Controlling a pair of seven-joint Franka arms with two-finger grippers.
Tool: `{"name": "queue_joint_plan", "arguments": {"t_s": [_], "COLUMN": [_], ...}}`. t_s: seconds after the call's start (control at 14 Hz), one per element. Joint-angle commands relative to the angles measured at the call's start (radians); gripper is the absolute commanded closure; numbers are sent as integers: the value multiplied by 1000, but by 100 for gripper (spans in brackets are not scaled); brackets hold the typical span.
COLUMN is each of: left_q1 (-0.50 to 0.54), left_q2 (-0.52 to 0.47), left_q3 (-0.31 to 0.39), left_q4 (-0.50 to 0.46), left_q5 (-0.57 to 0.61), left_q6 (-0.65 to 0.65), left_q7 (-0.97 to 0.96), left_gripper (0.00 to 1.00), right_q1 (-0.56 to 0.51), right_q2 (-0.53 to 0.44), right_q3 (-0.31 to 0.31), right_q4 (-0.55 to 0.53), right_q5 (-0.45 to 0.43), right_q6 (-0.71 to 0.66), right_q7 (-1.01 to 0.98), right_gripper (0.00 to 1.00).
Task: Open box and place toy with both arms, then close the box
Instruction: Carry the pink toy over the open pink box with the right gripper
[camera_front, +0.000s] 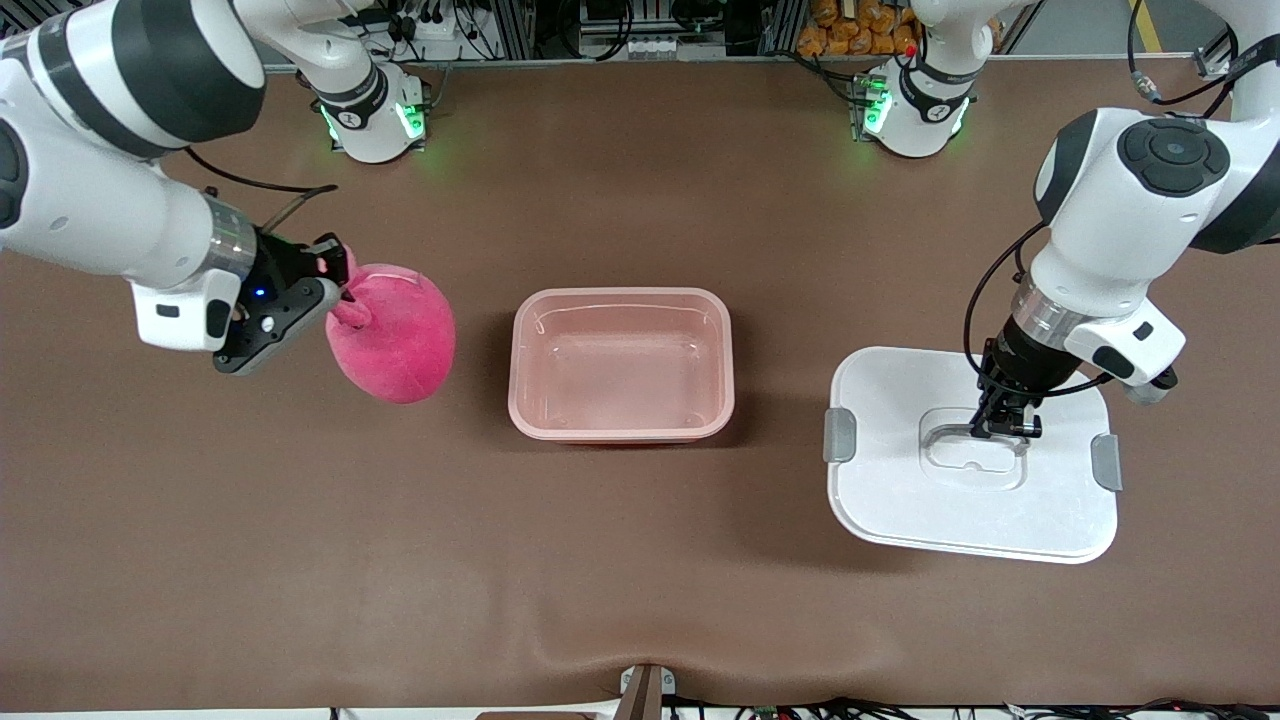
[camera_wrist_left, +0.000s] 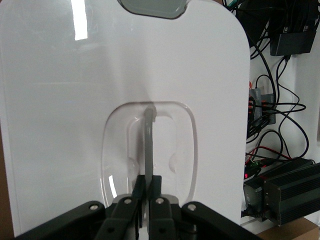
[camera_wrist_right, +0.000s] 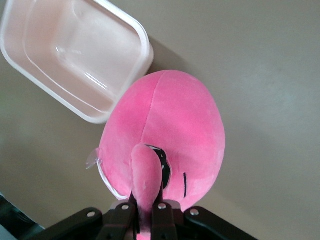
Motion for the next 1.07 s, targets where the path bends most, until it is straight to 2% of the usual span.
{"name": "queue_joint_plan", "arguments": {"t_s": [0.0,0.07,0.14,0.29,0.36,0.57,0.72,1.0], "left_q1": [6,-12,-56,-211,-262,-383,-481,-508], "left_q2": [-27,-27,-28,-36,-43,-48,-60,-91], "left_q3": [1,10,56,223,275,395,501,541], "left_q4": [9,12,15,17,15,14,10,6], "left_q5": [-23,-23,-23,-34,-46,-54,-78,-138], "left_q6": [-10,-16,-30,-54,-58,-61,-70,-102], "left_q7": [36,38,46,50,50,50,58,148], "left_gripper": [100,100,100,100,100,100,100,100], "right_q1": [37,60,88,138,151,142,151,206], "right_q2": [38,55,70,118,142,198,247,331], "right_q3": [-10,-10,-10,-10,-9,-12,-12,-13], "right_q4": [75,96,113,171,202,264,325,371], "right_q5": [57,65,68,80,82,210,243,243], "right_q6": [-18,-16,-12,-10,-10,-9,-9,27], "right_q7": [165,220,275,410,470,657,746,770], "right_gripper": [100,100,100,100,100,100,100,100]}}
